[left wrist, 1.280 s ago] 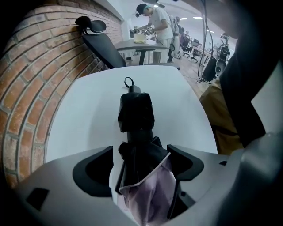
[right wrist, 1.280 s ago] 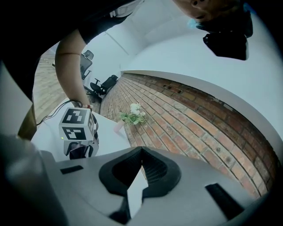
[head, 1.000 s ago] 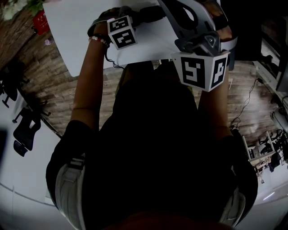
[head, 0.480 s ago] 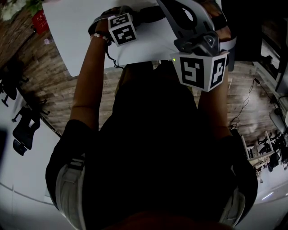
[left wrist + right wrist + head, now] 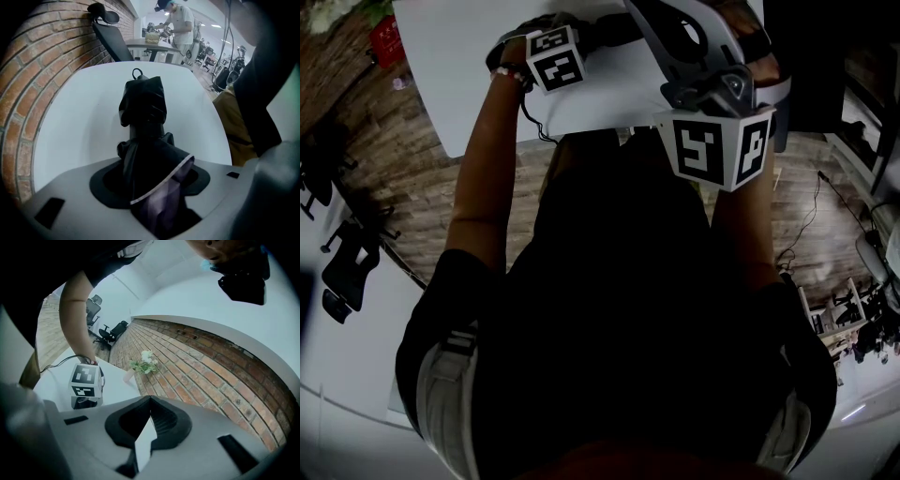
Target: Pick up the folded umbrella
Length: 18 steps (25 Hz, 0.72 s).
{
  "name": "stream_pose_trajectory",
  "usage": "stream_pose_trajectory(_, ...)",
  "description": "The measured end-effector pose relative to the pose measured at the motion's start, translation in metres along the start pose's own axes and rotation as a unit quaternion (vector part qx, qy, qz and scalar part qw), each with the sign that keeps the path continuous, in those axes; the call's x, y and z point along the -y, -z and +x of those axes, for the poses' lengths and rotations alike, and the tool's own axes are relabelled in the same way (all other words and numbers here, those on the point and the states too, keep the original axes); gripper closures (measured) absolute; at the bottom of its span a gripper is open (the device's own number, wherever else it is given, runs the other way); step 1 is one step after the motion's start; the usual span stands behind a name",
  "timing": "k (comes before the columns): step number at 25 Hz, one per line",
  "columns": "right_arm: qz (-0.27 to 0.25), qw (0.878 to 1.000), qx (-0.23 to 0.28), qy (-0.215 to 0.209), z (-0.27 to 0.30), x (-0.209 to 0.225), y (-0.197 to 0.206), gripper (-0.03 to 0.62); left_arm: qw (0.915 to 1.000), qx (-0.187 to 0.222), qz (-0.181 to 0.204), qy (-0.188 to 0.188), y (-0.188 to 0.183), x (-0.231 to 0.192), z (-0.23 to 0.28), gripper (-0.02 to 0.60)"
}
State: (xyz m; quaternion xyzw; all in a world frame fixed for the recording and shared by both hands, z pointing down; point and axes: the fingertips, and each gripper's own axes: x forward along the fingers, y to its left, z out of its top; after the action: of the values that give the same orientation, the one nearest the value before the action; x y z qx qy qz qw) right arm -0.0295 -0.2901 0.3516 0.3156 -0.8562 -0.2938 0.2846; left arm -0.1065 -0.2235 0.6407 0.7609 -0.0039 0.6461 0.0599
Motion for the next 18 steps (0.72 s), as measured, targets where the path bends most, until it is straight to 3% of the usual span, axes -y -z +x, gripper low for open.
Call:
stream_pose_trajectory(1, -0.001, 1.000, 0.000, 0.000, 0.000, 0.000, -0.001, 0.566, 1.0000, 0.000, -0.003, -0.003, -0.001, 0.000, -0.001, 0.332)
stream_pose_trajectory(3, -0.002, 1.000, -0.001, 0.000, -0.001, 0.000, -0.002, 0.566, 0.9999, 0.002, -0.009, -0.009, -0.001, 0.001, -0.002, 0.353)
stream_pose_trajectory(7, -0.004, 1.000, -0.005, 0.002, -0.002, 0.001, -0.002, 0.566, 0.9996, 0.015, -0.020, -0.015, -0.001, 0.002, -0.002, 0.362)
stream_pose_trajectory(12, -0.010, 1.000, -0.012, 0.006, -0.002, 0.000, -0.005, 0.566, 0.9997, 0.015, -0.003, -0.021, 0.001, 0.003, -0.004, 0.365)
stream_pose_trajectory(18, -0.016, 1.000, -0.019, 0.013, -0.008, 0.005, -0.006, 0.566, 0.9985, 0.024, -0.006, -0.049, 0.004, -0.003, -0.012, 0.367)
